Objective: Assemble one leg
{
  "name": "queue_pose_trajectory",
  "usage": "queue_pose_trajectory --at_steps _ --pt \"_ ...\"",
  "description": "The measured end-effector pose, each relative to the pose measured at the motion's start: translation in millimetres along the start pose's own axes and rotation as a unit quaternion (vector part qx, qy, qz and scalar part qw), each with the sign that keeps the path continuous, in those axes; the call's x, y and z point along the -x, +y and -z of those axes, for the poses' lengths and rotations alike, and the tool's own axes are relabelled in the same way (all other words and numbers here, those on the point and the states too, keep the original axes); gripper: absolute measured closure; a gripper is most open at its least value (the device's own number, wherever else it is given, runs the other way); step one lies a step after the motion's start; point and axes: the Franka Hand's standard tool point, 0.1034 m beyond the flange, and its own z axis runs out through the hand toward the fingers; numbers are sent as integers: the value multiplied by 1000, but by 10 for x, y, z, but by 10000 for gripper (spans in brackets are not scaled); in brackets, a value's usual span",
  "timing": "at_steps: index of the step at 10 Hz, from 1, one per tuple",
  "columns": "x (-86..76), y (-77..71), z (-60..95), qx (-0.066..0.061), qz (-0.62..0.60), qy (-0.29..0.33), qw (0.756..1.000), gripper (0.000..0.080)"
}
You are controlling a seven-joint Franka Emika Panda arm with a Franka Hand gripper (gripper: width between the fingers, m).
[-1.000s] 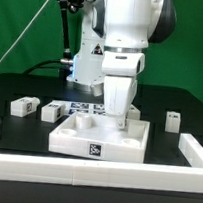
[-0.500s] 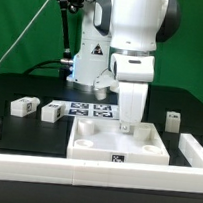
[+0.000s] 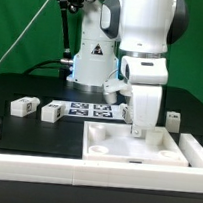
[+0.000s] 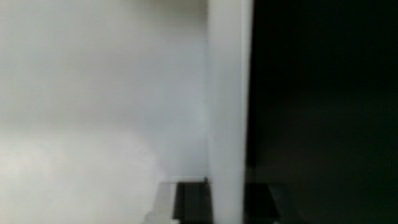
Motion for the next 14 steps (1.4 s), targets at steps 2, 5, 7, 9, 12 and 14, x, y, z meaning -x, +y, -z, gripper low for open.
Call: queue_pose_trajectory --at_steps 2,5,7,9,12,14 --pt "-140 78 -2 3 0 4 1000 741" --pt "-220 120 -5 2 -9 4 1000 741" --pt "-219 120 -5 2 -9 4 1000 741" --pt "-215 119 -8 2 -10 4 1000 568" --pt "-214 118 -8 2 -10 4 1000 236" --pt "-212 119 -8 2 -10 4 1000 165"
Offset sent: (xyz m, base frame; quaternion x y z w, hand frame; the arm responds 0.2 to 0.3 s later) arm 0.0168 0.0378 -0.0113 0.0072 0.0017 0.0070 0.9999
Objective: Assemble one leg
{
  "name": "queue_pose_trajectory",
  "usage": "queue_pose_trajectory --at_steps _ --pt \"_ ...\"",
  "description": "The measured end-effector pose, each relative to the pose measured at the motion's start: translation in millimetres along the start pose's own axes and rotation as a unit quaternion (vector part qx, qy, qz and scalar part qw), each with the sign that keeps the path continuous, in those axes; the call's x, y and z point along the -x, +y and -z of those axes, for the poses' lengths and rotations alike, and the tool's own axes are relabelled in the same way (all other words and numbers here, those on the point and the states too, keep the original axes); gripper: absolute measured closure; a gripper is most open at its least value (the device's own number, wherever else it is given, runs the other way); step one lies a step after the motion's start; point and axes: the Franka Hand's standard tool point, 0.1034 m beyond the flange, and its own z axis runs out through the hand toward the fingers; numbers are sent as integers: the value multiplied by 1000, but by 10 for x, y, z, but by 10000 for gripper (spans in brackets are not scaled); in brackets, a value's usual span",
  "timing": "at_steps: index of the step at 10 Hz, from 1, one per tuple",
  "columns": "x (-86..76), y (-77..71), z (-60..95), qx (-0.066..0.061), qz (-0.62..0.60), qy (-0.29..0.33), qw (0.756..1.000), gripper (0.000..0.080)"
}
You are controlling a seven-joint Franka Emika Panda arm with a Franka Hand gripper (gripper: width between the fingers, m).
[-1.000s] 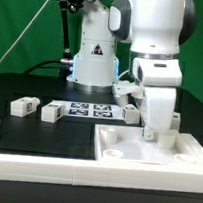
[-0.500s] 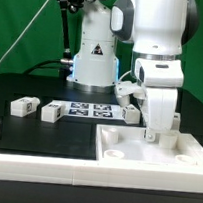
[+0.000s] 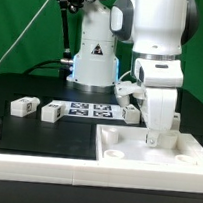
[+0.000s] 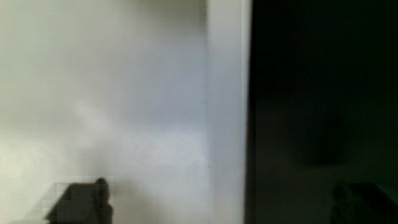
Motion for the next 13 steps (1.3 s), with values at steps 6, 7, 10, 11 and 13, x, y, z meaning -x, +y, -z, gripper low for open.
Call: queue_pose_trajectory --at_steps 6,7,10,11,13 --pt "-41 -58 285 18 -34 -4 999 151" --pt "-39 -68 406 26 -43 -5 999 151" --pt "-9 -124 481 29 -68 -6 997 151" --pt "-10 -124 481 29 -92 -5 995 151" --pt "-13 -134 475 30 -220 3 975 151"
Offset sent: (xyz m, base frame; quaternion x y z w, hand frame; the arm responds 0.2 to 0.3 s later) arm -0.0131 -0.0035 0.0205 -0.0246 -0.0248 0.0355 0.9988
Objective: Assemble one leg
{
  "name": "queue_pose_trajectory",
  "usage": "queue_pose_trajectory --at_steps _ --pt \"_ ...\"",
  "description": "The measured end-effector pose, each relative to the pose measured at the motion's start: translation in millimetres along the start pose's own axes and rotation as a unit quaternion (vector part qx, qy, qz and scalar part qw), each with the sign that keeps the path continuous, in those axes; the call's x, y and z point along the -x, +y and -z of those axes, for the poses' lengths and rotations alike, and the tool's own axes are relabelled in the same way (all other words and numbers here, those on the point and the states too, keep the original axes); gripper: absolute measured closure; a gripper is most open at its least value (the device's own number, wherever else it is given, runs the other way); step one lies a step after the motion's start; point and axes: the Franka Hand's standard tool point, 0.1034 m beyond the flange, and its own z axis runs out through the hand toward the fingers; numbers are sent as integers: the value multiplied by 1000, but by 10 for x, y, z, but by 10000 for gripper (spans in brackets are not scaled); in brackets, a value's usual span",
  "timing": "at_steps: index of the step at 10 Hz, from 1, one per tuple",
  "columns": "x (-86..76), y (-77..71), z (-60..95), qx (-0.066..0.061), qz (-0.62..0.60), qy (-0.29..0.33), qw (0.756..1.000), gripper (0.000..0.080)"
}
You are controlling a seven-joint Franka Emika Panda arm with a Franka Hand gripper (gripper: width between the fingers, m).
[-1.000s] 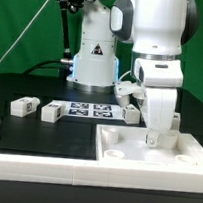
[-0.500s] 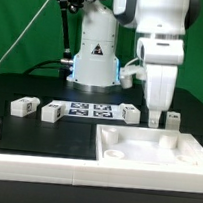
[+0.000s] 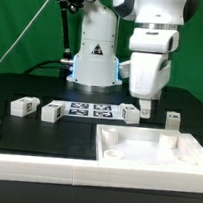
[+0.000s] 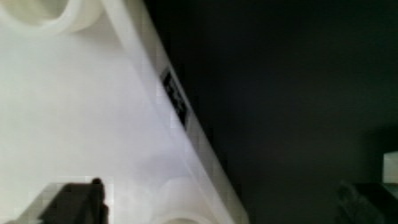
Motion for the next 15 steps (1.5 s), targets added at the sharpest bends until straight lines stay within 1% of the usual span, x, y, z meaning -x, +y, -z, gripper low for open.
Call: queue_pose_trajectory --at_steps 2,3,5,6,7,8,9,10,11,12,13,14,15 --pt "31 -62 -32 -7 -137 5 991 151" --pt "-26 -95 -37 -8 -221 10 975 151" --pt "-200 -270 -82 -20 -359 9 933 151" --pt "-267 -333 -89 -25 -415 9 910 151" --pt "-314 -379 -102 -28 -452 9 892 151" --pt "-315 -388 -118 -31 -467 9 883 151" --pt "-318 -391 -118 -34 -506 9 862 151" --pt "-326 -399 -119 -36 -532 9 846 151" --pt "-334 -410 -121 -39 -574 8 818 151" --pt "-350 -431 -123 -42 -605 8 795 151" --pt "-374 -510 -142 -40 -624 11 780 151" --pt "-377 -568 -163 -40 -633 12 773 151" --pt "-356 -604 -184 -40 -622 10 782 151"
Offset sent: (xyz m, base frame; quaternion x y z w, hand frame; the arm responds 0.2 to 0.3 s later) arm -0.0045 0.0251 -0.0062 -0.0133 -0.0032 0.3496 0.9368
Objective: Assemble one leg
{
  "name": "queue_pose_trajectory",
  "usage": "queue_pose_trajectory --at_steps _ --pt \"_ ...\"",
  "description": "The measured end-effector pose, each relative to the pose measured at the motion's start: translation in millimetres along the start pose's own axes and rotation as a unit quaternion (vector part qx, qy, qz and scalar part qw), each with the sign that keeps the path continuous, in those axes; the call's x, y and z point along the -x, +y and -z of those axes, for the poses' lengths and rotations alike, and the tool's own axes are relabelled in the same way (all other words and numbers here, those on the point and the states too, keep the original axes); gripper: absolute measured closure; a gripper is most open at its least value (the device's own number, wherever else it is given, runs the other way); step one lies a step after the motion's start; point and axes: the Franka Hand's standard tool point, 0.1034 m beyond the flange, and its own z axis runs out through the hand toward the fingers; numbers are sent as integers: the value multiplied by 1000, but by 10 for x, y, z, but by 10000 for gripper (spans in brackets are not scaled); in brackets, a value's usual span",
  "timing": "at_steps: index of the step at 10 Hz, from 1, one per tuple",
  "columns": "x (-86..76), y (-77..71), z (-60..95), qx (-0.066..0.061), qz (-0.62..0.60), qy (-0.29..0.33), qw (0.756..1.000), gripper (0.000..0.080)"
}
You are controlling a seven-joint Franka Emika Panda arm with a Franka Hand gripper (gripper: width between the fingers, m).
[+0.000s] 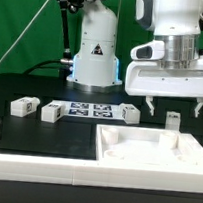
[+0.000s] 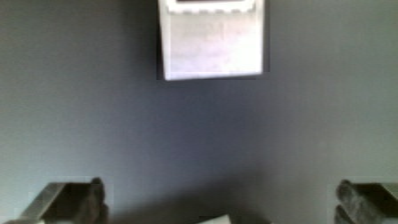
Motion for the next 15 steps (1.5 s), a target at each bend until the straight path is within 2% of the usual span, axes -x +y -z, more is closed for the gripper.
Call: queue_pose_trajectory --at_steps 1,2,3,4,6,8,10,11,13,14,15 --pt "-10 22 2 5 4 -16 1000 151" --pt "-41 4 15 3 4 -11 1000 151" --pt "-12 24 2 6 13 -22 1000 151" --pt "35 93 0 15 23 -81 996 151" --pt "73 27 33 25 21 -160 987 151" --pt "57 17 12 31 18 -229 973 151" --pt "122 30 10 40 18 -323 945 151" --pt "99 16 -22 40 17 -343 938 151" --pt "189 19 -73 50 17 -432 900 151" --pt "165 1 -142 50 17 -448 892 151" --pt "166 -13 -176 49 18 -441 896 151"
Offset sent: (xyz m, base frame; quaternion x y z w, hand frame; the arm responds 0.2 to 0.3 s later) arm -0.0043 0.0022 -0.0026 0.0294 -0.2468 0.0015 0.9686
